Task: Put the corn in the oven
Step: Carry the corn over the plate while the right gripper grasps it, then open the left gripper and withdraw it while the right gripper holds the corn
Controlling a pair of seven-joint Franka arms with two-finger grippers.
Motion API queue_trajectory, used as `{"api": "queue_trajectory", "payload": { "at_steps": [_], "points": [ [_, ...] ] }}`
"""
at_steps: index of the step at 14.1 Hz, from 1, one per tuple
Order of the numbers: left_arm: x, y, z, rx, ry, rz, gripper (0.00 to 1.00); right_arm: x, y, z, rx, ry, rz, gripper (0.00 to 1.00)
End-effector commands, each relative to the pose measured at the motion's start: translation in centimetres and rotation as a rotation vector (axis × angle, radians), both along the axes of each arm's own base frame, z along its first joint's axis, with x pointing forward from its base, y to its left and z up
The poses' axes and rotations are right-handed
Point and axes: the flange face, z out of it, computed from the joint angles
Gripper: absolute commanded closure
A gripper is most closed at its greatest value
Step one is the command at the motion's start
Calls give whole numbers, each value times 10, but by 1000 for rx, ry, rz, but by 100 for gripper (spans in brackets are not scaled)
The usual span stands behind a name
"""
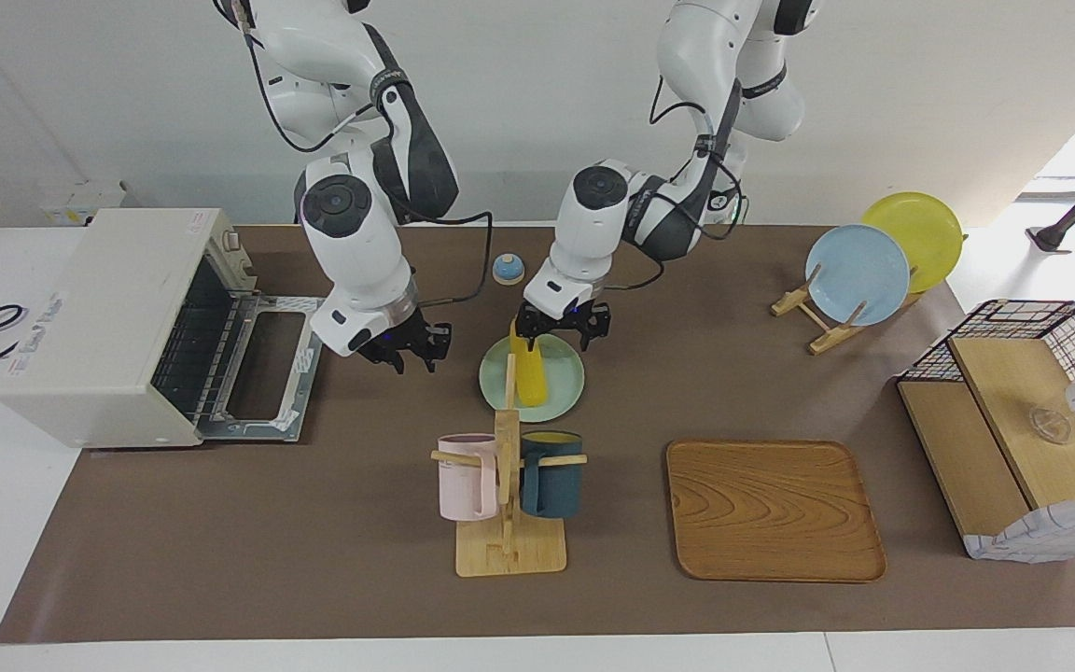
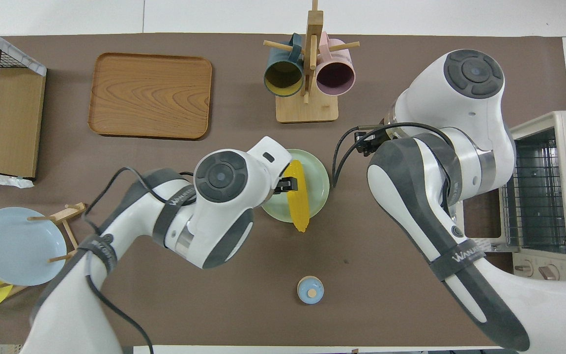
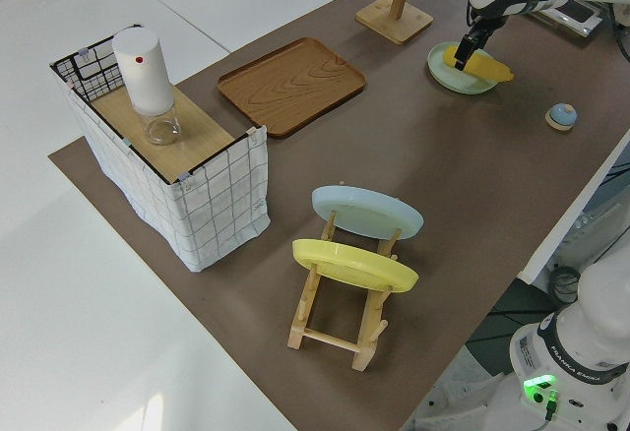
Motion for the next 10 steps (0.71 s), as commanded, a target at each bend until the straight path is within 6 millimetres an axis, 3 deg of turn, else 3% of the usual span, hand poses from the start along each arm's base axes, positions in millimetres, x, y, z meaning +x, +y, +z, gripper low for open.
{"api": "queue_trajectory", "payload": {
  "at_steps": [1, 2, 4, 6, 7, 10],
  "points": [
    [16, 64, 54, -5, 9, 0, 0, -7, 47, 4, 23, -40, -26, 62],
    [27, 83, 67, -3, 10, -3, 0, -13, 69, 6, 28, -59, -28, 62],
    [50, 123, 95, 0, 17, 12, 0, -34, 148, -15, 48, -80, -35, 62],
    [70, 171, 123, -4, 21, 13, 0, -40, 223, -39, 29, -96, -81, 62],
    [78, 195, 136, -12, 23, 13, 0, -45, 241, -53, 15, -123, -104, 62],
    [93, 256, 163, -14, 22, 28, 0, -62, 253, -90, 27, -141, -101, 63]
  ]
}}
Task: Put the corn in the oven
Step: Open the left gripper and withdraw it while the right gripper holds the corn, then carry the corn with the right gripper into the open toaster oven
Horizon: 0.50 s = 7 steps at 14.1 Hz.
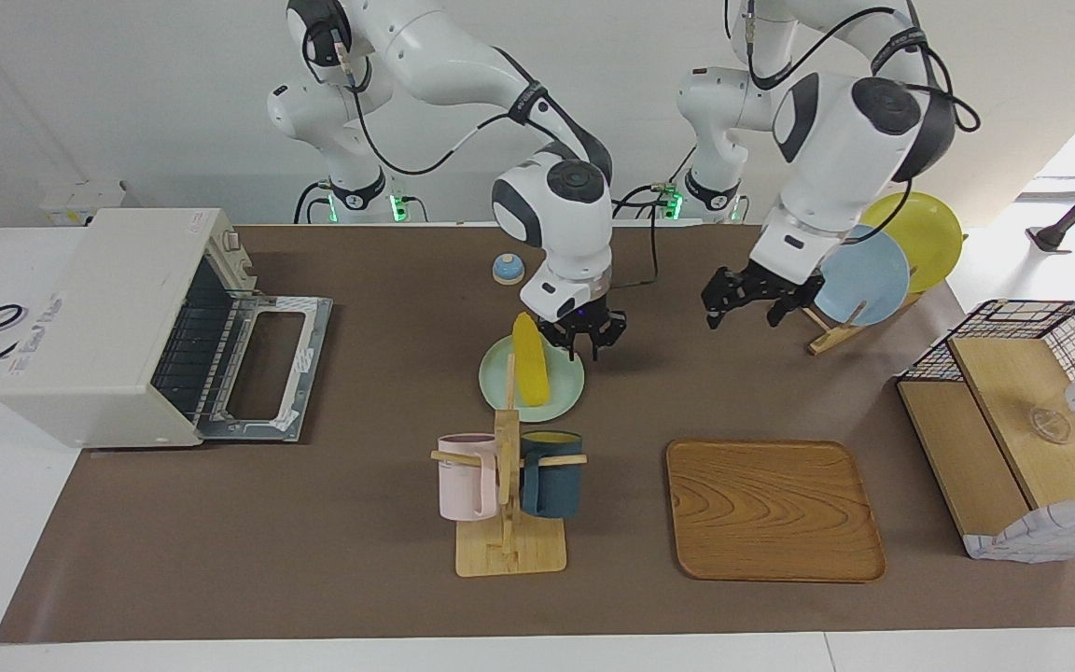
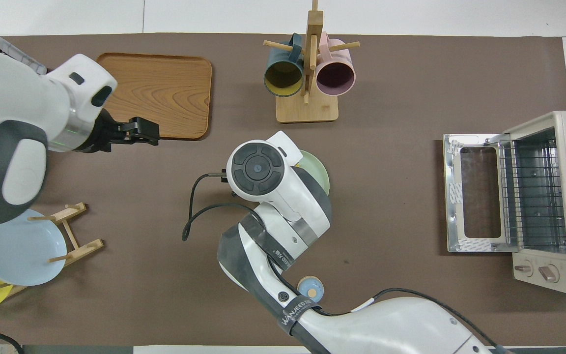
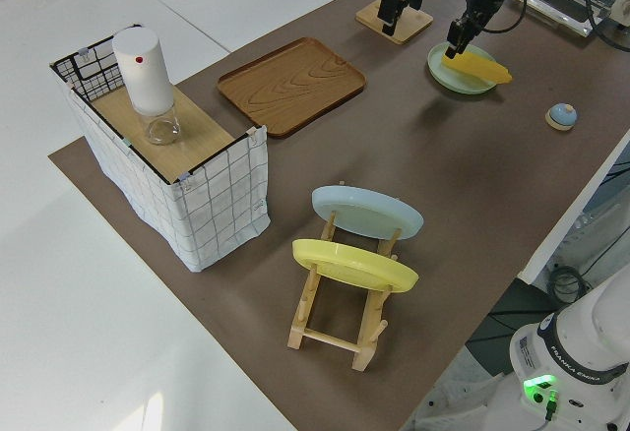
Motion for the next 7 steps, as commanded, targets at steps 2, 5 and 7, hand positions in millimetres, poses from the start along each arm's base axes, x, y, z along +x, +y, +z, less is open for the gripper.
{"api": "queue_trajectory", "payload": {
  "at_steps": [2, 5, 7],
  "points": [
    [8, 54, 31, -18, 20, -22, 0, -2, -12, -29, -9, -11, -11, 63],
    [6, 103, 45, 1, 56, -62, 0, -13, -15, -44, -2, -21, 2, 63],
    [3, 127, 49, 73, 75, -96, 0, -22, -17, -52, 2, -25, 8, 63]
  ]
}}
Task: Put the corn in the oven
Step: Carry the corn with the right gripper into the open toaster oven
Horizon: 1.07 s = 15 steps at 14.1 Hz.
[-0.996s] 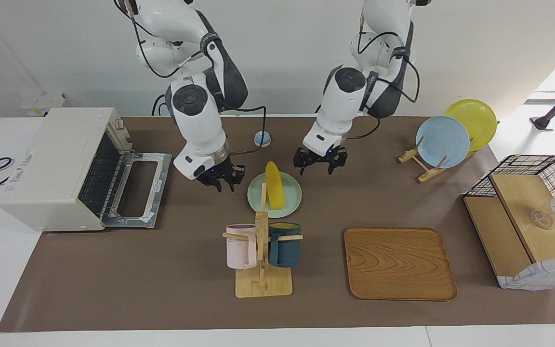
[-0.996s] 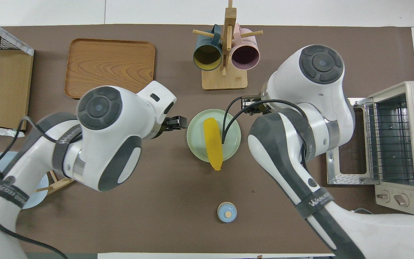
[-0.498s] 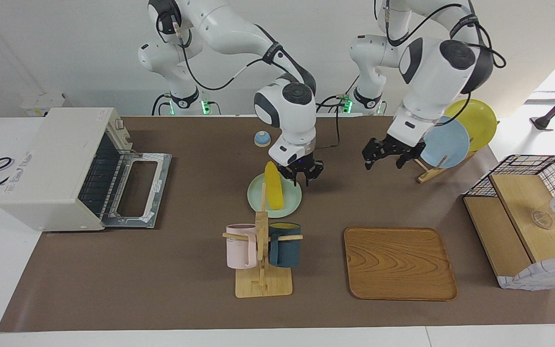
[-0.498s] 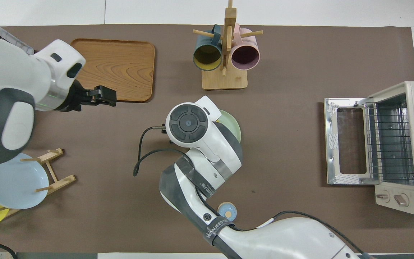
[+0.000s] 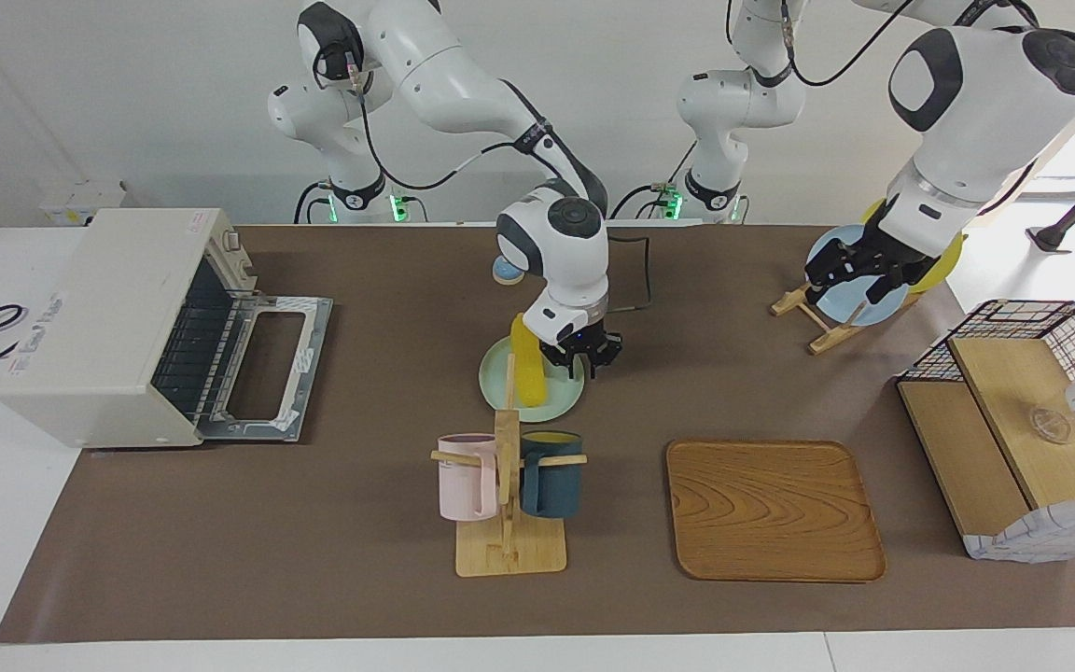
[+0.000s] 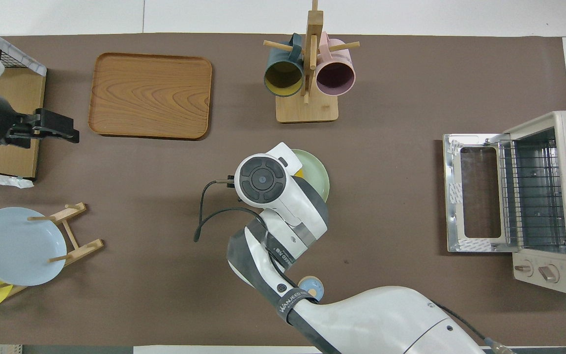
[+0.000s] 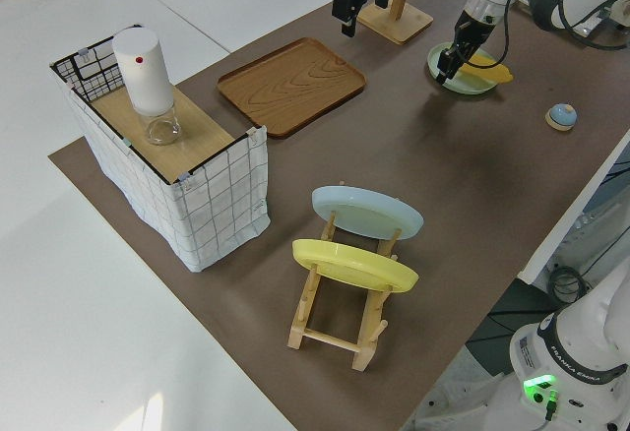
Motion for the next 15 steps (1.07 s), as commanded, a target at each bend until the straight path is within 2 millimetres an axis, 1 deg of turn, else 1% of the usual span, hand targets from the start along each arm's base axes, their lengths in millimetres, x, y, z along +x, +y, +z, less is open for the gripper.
{"api": "queue_trajectory", "payload": {
  "at_steps": [1, 2, 3, 5, 6, 8, 9, 10, 11, 12, 13, 14, 15],
  "points": [
    [-5, 22, 11, 95, 30, -59, 0, -16, -7, -2, -4, -13, 15, 63],
    [-5, 24, 15, 112, 31, -70, 0, -16, -8, -3, -8, -8, 17, 76],
    [-6, 22, 16, 113, 37, -75, 0, -16, -8, -2, -10, -6, 17, 100],
    [-7, 17, 15, 113, 41, -85, 0, -14, -9, 2, -38, 10, 30, 100],
    [-8, 12, 15, 113, 43, -93, 0, -10, -10, 10, -89, 1, 83, 100],
    [-12, 5, 19, 113, 43, -103, 0, 6, -15, 44, -218, 17, 152, 100],
    [-13, 5, 22, 113, 38, -103, 0, 12, -17, 62, -273, 51, 172, 100],
    [-14, 6, 23, 113, 38, -101, 0, 14, -22, 74, -328, 81, 201, 100],
    [-16, 6, 24, 114, 37, -100, 0, 17, -34, 81, -355, 104, 206, 100],
    [-17, 6, 25, 114, 35, -98, 0, 25, -59, 88, -360, 117, 197, 100],
    [-17, 6, 26, 112, 37, -97, 0, 34, -93, 95, -360, 136, 204, 100],
    [-20, 5, 27, 112, 44, -97, 0, 38, -118, 103, -359, 148, 223, 100],
    [-22, 4, 29, 111, 48, -97, 0, 42, -152, 106, -361, 168, 234, 100]
  ]
}}
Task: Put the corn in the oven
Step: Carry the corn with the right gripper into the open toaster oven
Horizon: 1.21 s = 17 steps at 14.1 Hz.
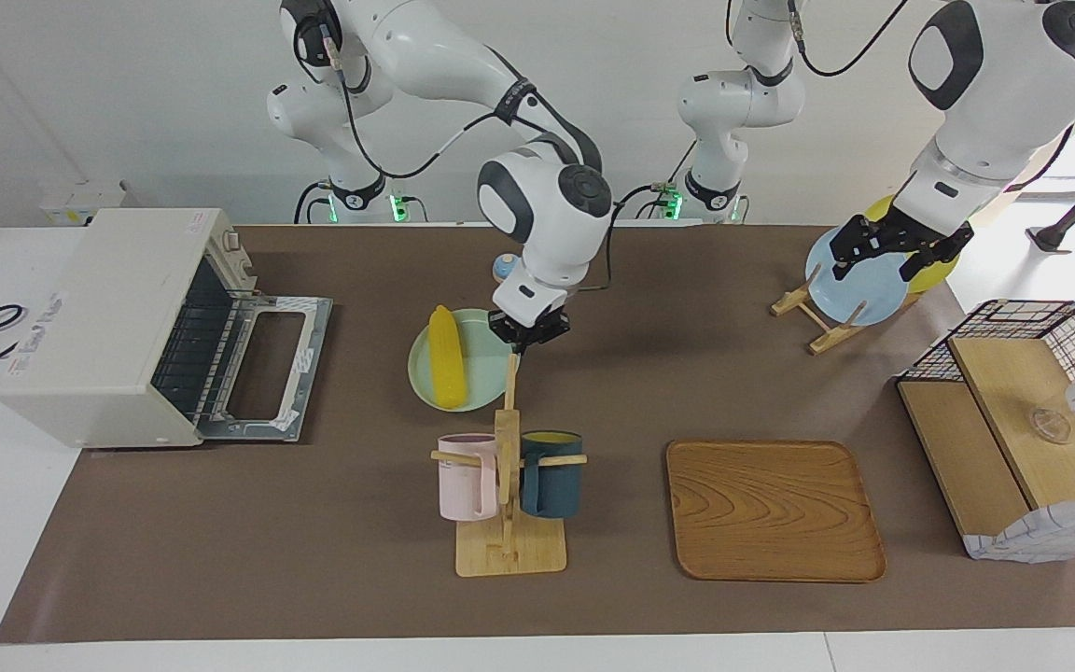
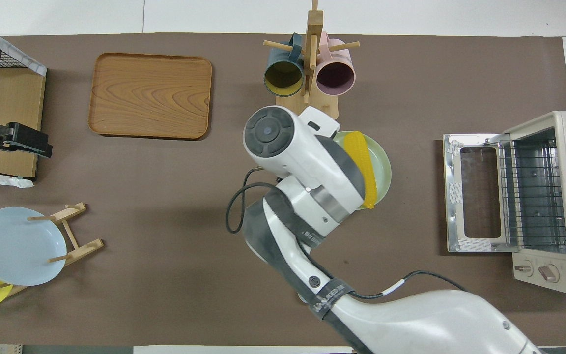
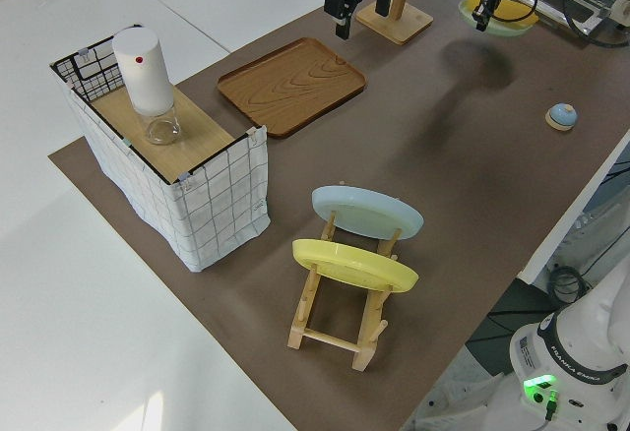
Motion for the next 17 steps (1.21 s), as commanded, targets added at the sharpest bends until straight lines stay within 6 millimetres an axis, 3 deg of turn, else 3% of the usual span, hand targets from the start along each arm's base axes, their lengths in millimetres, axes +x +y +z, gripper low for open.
{"api": "queue_trajectory", "payload": {
  "at_steps": [1, 3, 5, 7, 10, 14, 17],
  "points": [
    [-12, -3, 10, 22, 22, -12, 0, 1, -91, 15, -11, 50, 35, 100],
    [-23, -19, 15, 22, 23, -41, 0, 2, -146, 14, -15, 93, 34, 100],
    [-28, -13, 19, 21, 20, -34, 0, 2, -194, 7, -20, 131, 24, 100],
    [-25, -13, 19, 20, 1, -34, 0, 3, -228, 3, -89, 159, 18, 100],
    [-17, -11, 16, 15, -30, -26, 0, -2, -246, 4, -168, 203, 19, 100],
    [-17, -12, 15, 6, -26, -24, 0, 3, -314, 5, -130, 237, 37, 100],
    [-16, -11, 13, 6, -26, -24, 0, 2, -340, 1, -114, 262, 36, 100]
  ]
}}
